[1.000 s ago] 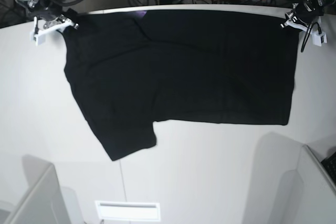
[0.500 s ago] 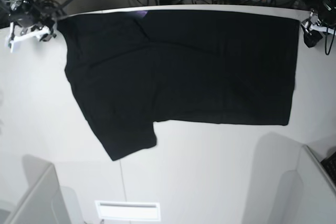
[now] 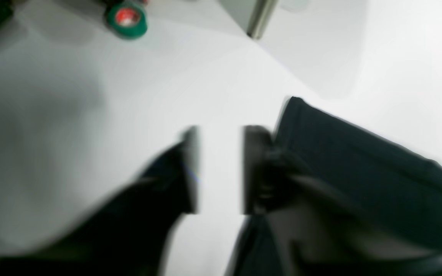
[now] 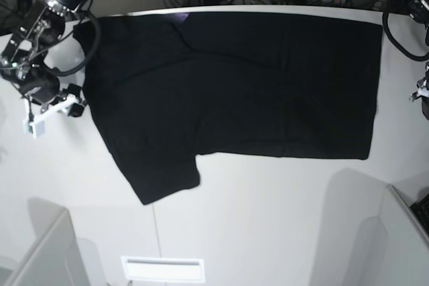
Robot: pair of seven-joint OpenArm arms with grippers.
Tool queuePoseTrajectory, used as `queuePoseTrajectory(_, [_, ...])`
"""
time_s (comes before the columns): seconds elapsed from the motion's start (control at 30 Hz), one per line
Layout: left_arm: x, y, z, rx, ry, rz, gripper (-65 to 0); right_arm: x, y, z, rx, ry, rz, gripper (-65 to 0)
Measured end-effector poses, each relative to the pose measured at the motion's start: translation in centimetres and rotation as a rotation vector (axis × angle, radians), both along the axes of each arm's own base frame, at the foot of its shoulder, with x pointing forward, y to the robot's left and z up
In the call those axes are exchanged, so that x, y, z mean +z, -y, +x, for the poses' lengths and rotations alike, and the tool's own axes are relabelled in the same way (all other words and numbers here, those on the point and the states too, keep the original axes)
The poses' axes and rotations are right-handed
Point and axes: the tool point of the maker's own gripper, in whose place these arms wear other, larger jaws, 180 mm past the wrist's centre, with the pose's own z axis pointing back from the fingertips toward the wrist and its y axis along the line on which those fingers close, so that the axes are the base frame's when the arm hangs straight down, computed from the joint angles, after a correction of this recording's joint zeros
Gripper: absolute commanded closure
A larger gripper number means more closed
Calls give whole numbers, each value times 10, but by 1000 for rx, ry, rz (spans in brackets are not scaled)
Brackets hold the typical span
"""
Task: Fold the T-shirt properly
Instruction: 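Move both grippers across the shirt to its opposite edge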
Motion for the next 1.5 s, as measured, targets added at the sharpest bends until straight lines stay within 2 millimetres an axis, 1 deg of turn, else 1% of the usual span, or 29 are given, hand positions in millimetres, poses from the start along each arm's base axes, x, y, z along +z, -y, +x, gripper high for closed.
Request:
queuePoseTrajectory(0.03, [-2,6,7,-21,-15,15,0,-2,-4,7,17,8,2,-266])
queuePoseTrajectory(0.07, [-7,10,11,-42,-53,52,0,-3,-7,16,31,20,1,-266])
queuePoseTrajectory(0.13, [-12,22,25,-86,-93,87,0,-3,-20,36,78,41,10,-266])
queuePoseTrajectory(0.27, [-17,47,54,-175,-114,117,0,-5,-40,73,136,77,41,-266])
queuePoseTrajectory(0.33, [-21,49,65,-199,-149,140,0,-10,-47,88,145,77,64,-270])
queuePoseTrajectory(0.37, [-21,51,71,-212,-152,142,0,-14,-49,94,148,67,71,-290])
queuePoseTrajectory(0.43, [-23,50,80,-228,-169,154,0,-23,-52,105,149,45,87,-351])
queuePoseTrajectory(0.5, [-24,47,86,-228,-185,162,0,-27,-55,119,154,23,104,-404])
queuePoseTrajectory(0.57, [-26,46,88,-226,-188,153,0,-29,-60,134,151,20,133,-426])
queuePoseTrajectory(0.67, [-30,43,83,-232,-209,158,0,-31,-63,151,118,21,179,-432])
queuePoseTrajectory(0.77, [-30,37,80,-220,-214,166,0,-45,-59,156,73,11,202,-432])
queuePoseTrajectory(0.83, [-32,37,78,-220,-221,167,0,-55,-56,158,38,3,218,-432])
queuePoseTrajectory(0.93, [-38,39,73,-228,-236,157,0,-58,-51,163,7,2,232,-432])
queuePoseTrajectory(1.03, [-43,36,69,-224,-254,156,0,-59,-53,163,7,4,237,-428])
queuePoseTrajectory(1.13, [-53,32,67,-214,-278,134,-155,-62,-60,162,50,-2,200,-426])
queuePoseTrajectory(1.23, [-64,32,63,-208,-302,108,-272,-65,-75,162,143,-8,135,-425])
queuePoseTrajectory(1.3, [-69,31,61,-204,-312,92,-334,-68,-82,160,156,-9,138,-425])
queuePoseTrajectory(1.37, [-73,29,60,-199,-322,86,-385,-67,-83,160,157,-2,146,-423])
queuePoseTrajectory(1.43, [-72,28,67,-190,-312,70,-425,-67,-84,160,157,-1,147,-422])
queuePoseTrajectory(1.5, [-76,26,75,-179,-304,36,-462,-69,-84,159,157,-4,146,-381])
